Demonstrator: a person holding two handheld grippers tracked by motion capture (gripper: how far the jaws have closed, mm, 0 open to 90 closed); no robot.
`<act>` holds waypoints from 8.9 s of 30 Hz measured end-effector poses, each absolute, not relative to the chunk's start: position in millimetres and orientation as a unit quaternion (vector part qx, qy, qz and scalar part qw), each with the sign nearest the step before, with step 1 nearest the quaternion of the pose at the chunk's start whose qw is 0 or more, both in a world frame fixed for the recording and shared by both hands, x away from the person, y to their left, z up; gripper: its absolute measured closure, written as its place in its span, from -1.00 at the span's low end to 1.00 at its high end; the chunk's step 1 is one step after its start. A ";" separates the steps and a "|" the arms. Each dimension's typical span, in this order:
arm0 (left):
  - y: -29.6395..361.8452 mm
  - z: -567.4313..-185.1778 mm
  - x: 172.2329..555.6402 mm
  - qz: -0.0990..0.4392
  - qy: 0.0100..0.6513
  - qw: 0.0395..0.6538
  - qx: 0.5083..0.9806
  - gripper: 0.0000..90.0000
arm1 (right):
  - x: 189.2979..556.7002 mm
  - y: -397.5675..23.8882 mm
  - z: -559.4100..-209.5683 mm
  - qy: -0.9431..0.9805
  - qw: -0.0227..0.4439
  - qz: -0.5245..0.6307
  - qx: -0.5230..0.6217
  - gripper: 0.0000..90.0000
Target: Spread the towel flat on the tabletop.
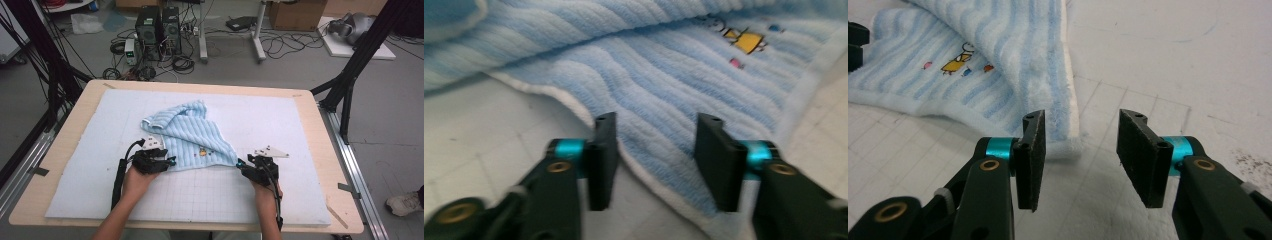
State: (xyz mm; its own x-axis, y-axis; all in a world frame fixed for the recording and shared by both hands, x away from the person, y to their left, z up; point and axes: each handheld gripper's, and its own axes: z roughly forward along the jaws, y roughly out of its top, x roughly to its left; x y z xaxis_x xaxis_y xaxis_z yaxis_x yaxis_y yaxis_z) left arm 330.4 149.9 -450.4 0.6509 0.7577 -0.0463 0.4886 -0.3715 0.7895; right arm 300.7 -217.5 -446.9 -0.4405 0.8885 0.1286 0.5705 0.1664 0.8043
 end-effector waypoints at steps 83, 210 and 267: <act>239.5 -435.9 281.3 0.127 0.417 0.530 0.727 -0.24 | 284.1 -175.5 -446.3 0.809 0.137 0.385 0.423 0.95; 178.7 -423.1 448.9 0.141 0.428 0.425 0.785 0.92 | 321.9 -217.9 -425.7 0.765 0.176 0.430 0.446 0.04; 177.4 -436.1 422.1 0.142 0.441 0.473 0.749 -0.15 | 424.9 -202.4 -430.2 0.780 0.184 0.366 0.473 0.40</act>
State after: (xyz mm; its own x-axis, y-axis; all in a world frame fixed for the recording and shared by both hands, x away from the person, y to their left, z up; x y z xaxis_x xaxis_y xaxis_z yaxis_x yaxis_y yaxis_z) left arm 422.1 177.4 -436.1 0.5699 0.7958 -0.2048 0.5275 -0.1633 0.8337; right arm 424.9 -202.4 -430.2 -0.4842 0.8729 0.0597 0.6029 0.2834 0.7457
